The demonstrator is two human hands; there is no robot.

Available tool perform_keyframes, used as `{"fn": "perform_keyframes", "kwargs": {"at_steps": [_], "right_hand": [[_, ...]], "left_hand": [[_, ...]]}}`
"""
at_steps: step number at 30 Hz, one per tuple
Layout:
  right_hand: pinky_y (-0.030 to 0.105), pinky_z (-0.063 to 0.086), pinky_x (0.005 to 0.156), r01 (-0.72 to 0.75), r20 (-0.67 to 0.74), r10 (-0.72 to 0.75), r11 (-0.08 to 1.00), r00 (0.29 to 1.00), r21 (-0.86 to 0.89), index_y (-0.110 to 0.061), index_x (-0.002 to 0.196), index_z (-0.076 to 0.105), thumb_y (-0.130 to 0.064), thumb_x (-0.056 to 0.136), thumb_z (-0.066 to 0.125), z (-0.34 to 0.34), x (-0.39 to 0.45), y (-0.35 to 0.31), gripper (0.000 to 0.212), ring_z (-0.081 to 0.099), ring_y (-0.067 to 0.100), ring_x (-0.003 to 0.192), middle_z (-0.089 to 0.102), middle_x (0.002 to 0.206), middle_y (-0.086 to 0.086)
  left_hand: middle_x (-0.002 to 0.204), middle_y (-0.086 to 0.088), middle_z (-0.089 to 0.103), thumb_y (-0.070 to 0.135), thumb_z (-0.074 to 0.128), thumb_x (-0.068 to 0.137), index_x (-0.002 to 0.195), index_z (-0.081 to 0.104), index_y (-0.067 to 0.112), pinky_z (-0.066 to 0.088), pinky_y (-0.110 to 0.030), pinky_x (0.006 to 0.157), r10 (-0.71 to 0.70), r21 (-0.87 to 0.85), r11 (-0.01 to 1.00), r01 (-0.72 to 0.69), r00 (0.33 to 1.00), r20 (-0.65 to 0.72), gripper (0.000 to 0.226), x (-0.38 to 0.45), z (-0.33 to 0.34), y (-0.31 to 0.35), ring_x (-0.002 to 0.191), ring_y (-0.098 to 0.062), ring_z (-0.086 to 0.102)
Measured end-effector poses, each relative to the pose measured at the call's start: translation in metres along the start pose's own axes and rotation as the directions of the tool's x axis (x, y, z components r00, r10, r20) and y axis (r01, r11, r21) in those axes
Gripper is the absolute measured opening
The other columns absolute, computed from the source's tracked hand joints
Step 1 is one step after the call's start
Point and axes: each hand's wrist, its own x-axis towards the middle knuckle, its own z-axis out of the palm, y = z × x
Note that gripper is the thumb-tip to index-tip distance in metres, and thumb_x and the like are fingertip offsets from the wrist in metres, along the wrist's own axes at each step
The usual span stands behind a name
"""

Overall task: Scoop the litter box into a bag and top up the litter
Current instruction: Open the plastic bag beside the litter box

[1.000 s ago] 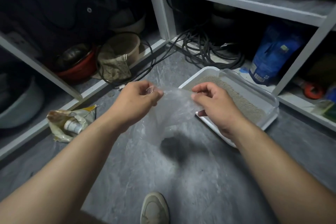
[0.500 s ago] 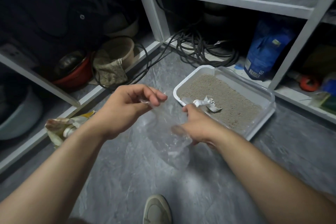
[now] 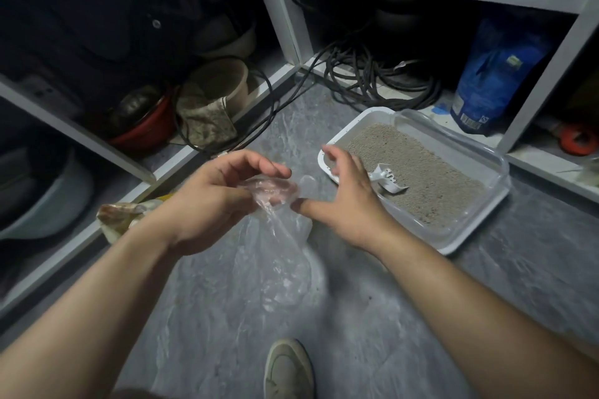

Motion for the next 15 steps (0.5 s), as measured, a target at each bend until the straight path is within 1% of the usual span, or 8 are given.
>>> {"fn": "perform_keyframes", "kwargs": {"at_steps": [2,4,6,8,10,12,13,15], "right_hand": [[0.029,0.041,0.100,0.129,0.035,-0.128,0.991,0.991,-0.021,-0.030,0.123,0.063,-0.042,0.081,0.079,0.000,0.000,-0.007,0.047,0.049,0.012,0.118,0.057,0.125,-0.005],[0.035,0.052,0.082,0.078,0.000,-0.078,0.996,0.997,0.033,-0.020,0.090,0.072,-0.033,0.088,0.069,0.002,0.002,-0.009,0.014,0.061,0.019,0.087,0.069,0.090,0.003],[0.046,0.058,0.072,-0.069,-0.052,0.074,0.993,0.996,0.100,-0.011,0.080,0.066,-0.036,0.084,0.060,0.005,0.006,-0.007,0.026,0.063,0.030,0.076,0.068,0.075,0.009],[0.053,0.059,0.068,-0.162,-0.085,0.171,0.982,0.982,0.099,-0.007,0.077,0.062,-0.042,0.079,0.054,0.003,0.009,-0.004,0.035,0.064,0.037,0.080,0.067,0.074,0.013],[0.055,0.059,0.068,-0.225,-0.065,0.230,0.971,0.971,0.075,-0.006,0.074,0.062,-0.046,0.077,0.053,0.000,0.010,0.000,0.041,0.066,0.038,0.081,0.068,0.077,0.014],[0.051,0.061,0.064,-0.284,-0.039,0.293,0.946,0.955,0.155,-0.005,0.077,0.065,-0.044,0.079,0.055,-0.005,0.009,-0.004,0.040,0.068,0.037,0.074,0.069,0.076,0.017],[0.045,0.061,0.059,-0.305,-0.014,0.317,0.923,0.948,0.235,-0.004,0.077,0.066,-0.038,0.082,0.058,-0.006,0.008,-0.005,0.036,0.067,0.035,0.064,0.068,0.072,0.017],[0.034,0.052,0.052,-0.326,0.090,0.316,0.861,0.944,0.390,-0.005,0.075,0.063,-0.027,0.089,0.061,-0.008,0.007,-0.007,0.026,0.058,0.025,0.051,0.061,0.061,0.014]], "left_hand": [[0.114,-0.018,0.072,-0.041,0.034,0.079,0.096,0.064,0.001,0.060,-0.039,0.094,-0.018,0.001,1.000,0.018,1.000,0.010,0.055,0.000,0.004,0.000,0.106,-0.030,0.072],[0.115,-0.014,0.072,-0.037,0.040,0.081,0.104,0.063,0.004,0.062,-0.032,0.086,0.009,0.153,0.988,0.005,0.996,-0.089,0.052,0.004,0.006,-0.001,0.101,-0.023,0.072],[0.113,-0.010,0.073,-0.028,0.052,0.084,0.106,0.066,0.014,0.061,-0.032,0.083,0.068,0.330,0.943,0.037,0.952,-0.300,0.049,0.009,0.002,-0.002,0.097,-0.022,0.070],[0.110,-0.006,0.074,-0.008,0.060,0.087,0.103,0.067,0.020,0.059,-0.046,0.093,0.090,0.304,0.951,0.057,0.889,-0.449,0.033,0.012,-0.004,-0.002,0.101,-0.026,0.071],[0.113,-0.002,0.074,0.028,0.066,0.086,0.107,0.067,0.021,0.055,-0.053,0.100,0.054,0.235,0.970,0.054,0.901,-0.431,0.022,0.010,-0.001,0.003,0.104,-0.022,0.070],[0.119,0.008,0.070,0.058,0.073,0.078,0.118,0.063,0.027,0.056,-0.040,0.095,0.009,0.375,0.919,0.119,0.947,-0.323,0.052,0.005,0.009,0.009,0.106,-0.010,0.069],[0.120,0.014,0.067,0.058,0.079,0.077,0.123,0.059,0.030,0.056,-0.029,0.088,0.007,0.513,0.848,0.134,0.965,-0.264,0.058,0.003,0.014,0.008,0.104,-0.005,0.068],[0.121,0.018,0.060,0.034,0.084,0.084,0.127,0.052,0.034,0.056,-0.018,0.072,-0.016,0.680,0.708,0.190,0.967,-0.254,0.054,0.004,0.021,0.000,0.099,-0.002,0.066]]}}
